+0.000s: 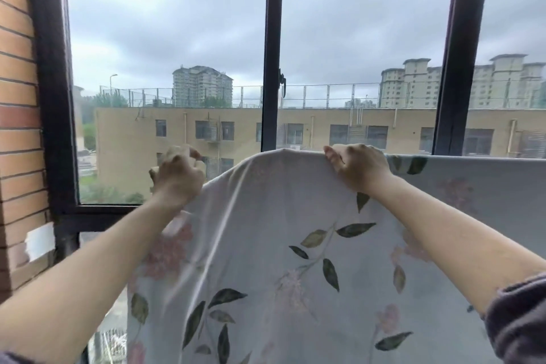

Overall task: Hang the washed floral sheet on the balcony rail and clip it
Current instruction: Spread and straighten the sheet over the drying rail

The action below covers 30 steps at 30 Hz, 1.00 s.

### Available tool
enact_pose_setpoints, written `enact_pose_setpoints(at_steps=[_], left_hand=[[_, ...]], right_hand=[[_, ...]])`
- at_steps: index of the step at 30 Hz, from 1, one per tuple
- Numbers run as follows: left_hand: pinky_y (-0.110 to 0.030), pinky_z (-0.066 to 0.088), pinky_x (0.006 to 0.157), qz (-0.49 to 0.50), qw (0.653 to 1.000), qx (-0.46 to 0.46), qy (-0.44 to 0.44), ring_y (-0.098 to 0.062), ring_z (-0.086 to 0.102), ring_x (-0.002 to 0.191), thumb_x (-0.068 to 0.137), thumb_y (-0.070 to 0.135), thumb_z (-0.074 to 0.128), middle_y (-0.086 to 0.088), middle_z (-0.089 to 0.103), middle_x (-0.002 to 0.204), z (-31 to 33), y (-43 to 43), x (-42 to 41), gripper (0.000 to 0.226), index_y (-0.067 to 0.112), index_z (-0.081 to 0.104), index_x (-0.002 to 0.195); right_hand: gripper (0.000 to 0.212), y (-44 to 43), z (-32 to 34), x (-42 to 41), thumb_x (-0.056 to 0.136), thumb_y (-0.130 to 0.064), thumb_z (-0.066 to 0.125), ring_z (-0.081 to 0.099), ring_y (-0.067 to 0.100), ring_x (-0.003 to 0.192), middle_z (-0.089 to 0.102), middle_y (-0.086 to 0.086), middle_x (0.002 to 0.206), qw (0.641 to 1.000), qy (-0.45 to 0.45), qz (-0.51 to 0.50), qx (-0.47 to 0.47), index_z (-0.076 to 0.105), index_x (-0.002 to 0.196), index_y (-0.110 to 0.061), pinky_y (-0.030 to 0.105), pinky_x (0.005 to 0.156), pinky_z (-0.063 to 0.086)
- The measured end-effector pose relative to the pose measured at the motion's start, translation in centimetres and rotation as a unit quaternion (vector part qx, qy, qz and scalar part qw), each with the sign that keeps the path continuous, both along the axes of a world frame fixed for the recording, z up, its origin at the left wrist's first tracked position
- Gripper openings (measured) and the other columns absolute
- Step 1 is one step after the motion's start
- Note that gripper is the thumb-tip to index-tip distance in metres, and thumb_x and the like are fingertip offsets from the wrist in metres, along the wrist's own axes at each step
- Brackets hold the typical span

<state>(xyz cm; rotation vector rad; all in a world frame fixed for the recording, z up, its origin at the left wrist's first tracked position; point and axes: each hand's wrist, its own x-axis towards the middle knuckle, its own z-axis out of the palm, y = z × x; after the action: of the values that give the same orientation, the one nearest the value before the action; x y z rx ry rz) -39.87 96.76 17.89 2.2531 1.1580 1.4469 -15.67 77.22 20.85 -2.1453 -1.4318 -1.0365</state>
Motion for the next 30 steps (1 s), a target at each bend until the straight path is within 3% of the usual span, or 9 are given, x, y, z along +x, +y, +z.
enact_pose_setpoints(at_steps=[3,6,9,13,17,19,23,27,30], left_hand=[[-0.038,0.037,0.091,-0.093,0.988,0.123,0.005,-0.022,0.053,0.100,0.092,0.020,0.042,-0.008,0.058,0.118,1.0,-4.6,4.8,0.022,0.014,0.060,0.105],[-0.039,0.036,0.089,-0.090,0.960,0.244,0.103,-0.025,0.057,0.095,0.094,0.029,0.039,-0.004,0.063,0.102,1.5,-7.8,9.2,0.025,0.016,0.060,0.098],[-0.041,0.036,0.088,-0.046,0.955,0.240,0.168,-0.026,0.056,0.091,0.097,0.037,0.032,-0.007,0.063,0.097,1.8,-10.5,13.1,0.035,0.014,0.058,0.097],[-0.045,0.031,0.094,0.021,0.948,0.260,0.179,-0.029,0.054,0.097,0.096,0.038,0.029,-0.011,0.063,0.104,1.1,-13.1,17.4,0.040,0.010,0.057,0.106],[-0.058,0.005,0.112,-0.007,0.951,0.262,0.166,-0.032,0.034,0.125,0.089,0.029,0.043,-0.013,0.043,0.127,-1.8,-17.5,21.9,0.045,0.010,0.038,0.129],[-0.060,0.002,0.113,0.010,0.956,0.254,0.149,-0.033,0.031,0.128,0.086,0.026,0.043,-0.015,0.040,0.128,-1.9,-19.0,23.3,0.048,0.008,0.038,0.130],[-0.059,0.008,0.112,0.055,0.964,0.221,0.135,-0.036,0.034,0.127,0.088,0.031,0.032,-0.018,0.042,0.129,-1.3,-20.1,23.8,0.040,0.006,0.044,0.116],[-0.060,0.004,0.112,0.088,0.964,0.209,0.139,-0.036,0.032,0.129,0.082,0.026,0.026,-0.021,0.039,0.132,-2.6,-21.7,25.2,0.045,0.006,0.041,0.119],[-0.063,0.001,0.112,0.065,0.962,0.224,0.142,-0.037,0.033,0.128,0.081,0.025,0.026,-0.021,0.040,0.131,-2.6,-23.2,27.0,0.045,0.005,0.042,0.118]], right_hand=[[0.051,-1.9,0.0,2.1,0.099,-0.046,0.020,0.062,0.029,0.080,0.064,0.009,0.081,1.000,-0.011,-0.013,-0.002,0.058,0.088,-0.015,0.032,0.066,0.035],[0.046,-4.0,-0.1,4.5,0.099,-0.045,0.021,0.060,0.027,0.077,0.059,0.005,0.074,1.000,-0.005,-0.014,-0.005,0.048,0.075,-0.017,0.032,0.066,0.037],[0.044,-7.2,-0.2,7.8,0.100,-0.044,0.022,0.060,0.029,0.079,0.064,0.009,0.082,1.000,0.007,-0.026,0.002,0.048,0.076,-0.017,0.034,0.070,0.036],[0.044,-10.0,-1.2,12.1,0.097,-0.047,0.018,0.058,0.029,0.088,0.063,0.010,0.092,0.998,-0.022,-0.038,0.055,0.046,0.074,-0.022,0.038,0.080,0.032],[0.045,-11.2,-3.6,15.1,0.092,-0.046,0.027,0.052,0.030,0.101,0.057,0.010,0.107,0.992,-0.086,-0.035,0.081,0.053,0.113,-0.016,0.043,0.094,0.029],[0.040,-13.1,-4.3,17.2,0.095,-0.039,0.035,0.050,0.031,0.106,0.055,0.012,0.114,0.987,-0.115,-0.049,0.097,0.050,0.122,-0.014,0.046,0.101,0.027],[0.045,-15.9,-4.4,18.9,0.097,-0.040,0.025,0.045,0.031,0.113,0.051,0.016,0.120,0.985,-0.087,-0.103,0.105,0.049,0.120,-0.010,0.043,0.101,0.022],[0.047,-16.3,-5.5,19.8,0.097,-0.041,0.023,0.043,0.028,0.117,0.049,0.014,0.124,0.984,-0.081,-0.118,0.109,0.049,0.119,-0.008,0.043,0.104,0.020],[0.046,-15.9,-5.8,19.8,0.097,-0.041,0.025,0.046,0.029,0.111,0.052,0.015,0.117,0.981,-0.079,-0.120,0.131,0.052,0.114,-0.007,0.045,0.106,0.020]])
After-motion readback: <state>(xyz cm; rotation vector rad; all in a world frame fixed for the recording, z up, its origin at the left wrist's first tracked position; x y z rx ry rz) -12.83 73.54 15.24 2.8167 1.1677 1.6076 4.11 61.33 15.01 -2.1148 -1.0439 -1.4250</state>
